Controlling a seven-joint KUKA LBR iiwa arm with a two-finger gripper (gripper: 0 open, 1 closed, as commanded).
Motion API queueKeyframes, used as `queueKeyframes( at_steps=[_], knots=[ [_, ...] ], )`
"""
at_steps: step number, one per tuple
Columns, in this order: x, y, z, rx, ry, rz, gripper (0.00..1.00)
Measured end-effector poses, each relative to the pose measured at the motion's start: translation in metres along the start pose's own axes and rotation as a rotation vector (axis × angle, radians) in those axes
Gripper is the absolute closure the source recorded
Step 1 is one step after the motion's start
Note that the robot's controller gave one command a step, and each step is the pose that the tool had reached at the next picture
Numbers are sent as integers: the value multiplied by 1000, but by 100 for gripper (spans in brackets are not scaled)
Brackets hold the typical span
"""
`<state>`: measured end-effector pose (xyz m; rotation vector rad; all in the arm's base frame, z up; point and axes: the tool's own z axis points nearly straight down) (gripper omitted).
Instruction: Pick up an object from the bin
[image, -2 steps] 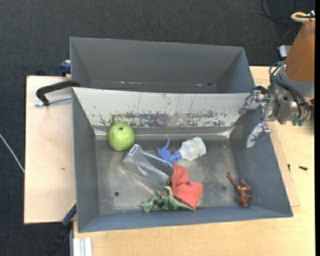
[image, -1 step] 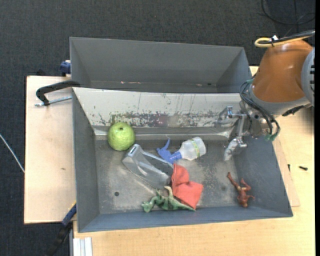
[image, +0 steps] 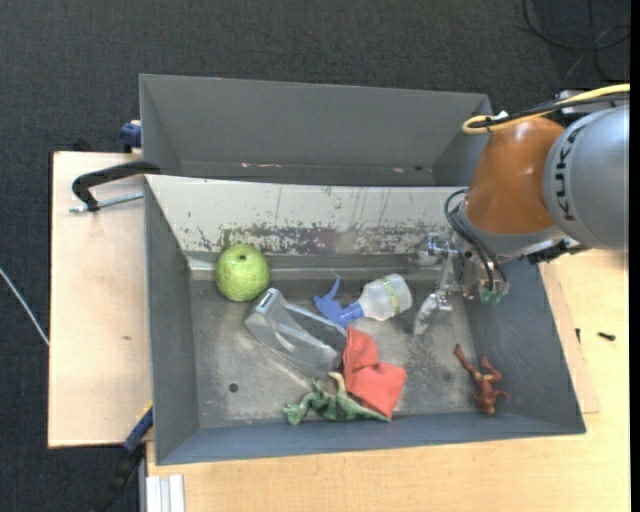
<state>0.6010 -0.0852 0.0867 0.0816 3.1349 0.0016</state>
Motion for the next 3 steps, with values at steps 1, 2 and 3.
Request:
queueKeyframes(
  at_steps=[1, 2, 3],
  knots=[
    [0, 14, 14, 1, -5, -208, 0],
    [2, 60, 13, 2, -2, -299, 0],
    [1, 73, 11, -3, -9, -527, 100]
  ],
)
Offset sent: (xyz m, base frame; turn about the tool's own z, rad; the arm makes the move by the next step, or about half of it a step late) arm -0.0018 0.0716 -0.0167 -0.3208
